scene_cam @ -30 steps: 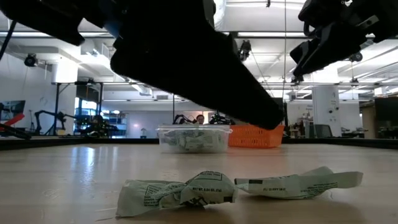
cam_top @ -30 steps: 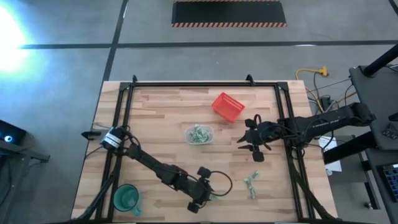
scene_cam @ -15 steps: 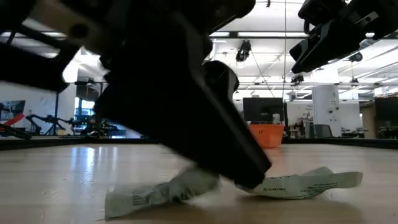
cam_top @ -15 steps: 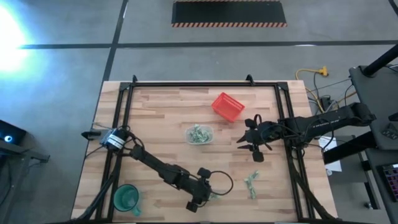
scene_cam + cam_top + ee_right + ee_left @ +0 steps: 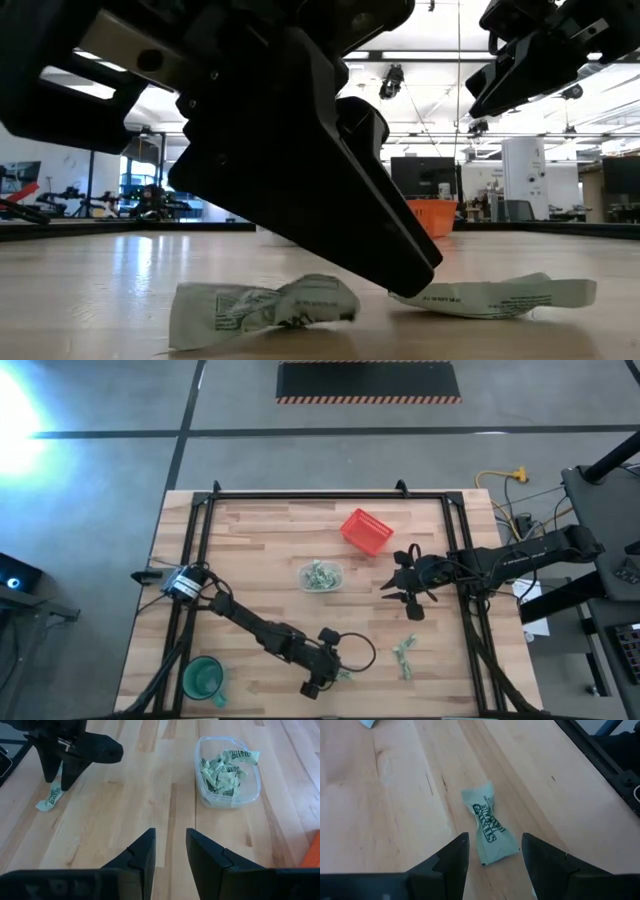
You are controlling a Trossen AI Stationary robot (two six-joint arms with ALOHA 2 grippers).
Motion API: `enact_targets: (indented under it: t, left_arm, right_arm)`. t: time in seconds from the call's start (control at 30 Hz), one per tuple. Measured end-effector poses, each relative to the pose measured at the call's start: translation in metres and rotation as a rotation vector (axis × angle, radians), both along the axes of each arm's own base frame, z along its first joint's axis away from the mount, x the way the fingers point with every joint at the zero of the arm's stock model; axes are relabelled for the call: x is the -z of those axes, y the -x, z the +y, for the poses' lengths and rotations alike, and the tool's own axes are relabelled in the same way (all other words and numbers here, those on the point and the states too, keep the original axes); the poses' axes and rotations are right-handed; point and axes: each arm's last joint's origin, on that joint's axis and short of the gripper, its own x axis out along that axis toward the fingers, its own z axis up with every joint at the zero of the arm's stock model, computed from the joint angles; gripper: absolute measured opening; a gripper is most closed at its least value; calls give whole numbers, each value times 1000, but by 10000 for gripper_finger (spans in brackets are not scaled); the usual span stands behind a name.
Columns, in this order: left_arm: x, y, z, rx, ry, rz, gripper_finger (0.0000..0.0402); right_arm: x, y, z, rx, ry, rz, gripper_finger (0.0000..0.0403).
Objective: Pick and place items into bin
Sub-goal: Put the stevia packet into the transparent bin
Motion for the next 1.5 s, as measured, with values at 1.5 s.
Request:
enact_targets:
  t: [1.5]
  left_arm:
    - [5, 2, 11, 7, 47, 156, 166]
  right_arm:
    - [3, 1, 0, -2, -1, 8, 89]
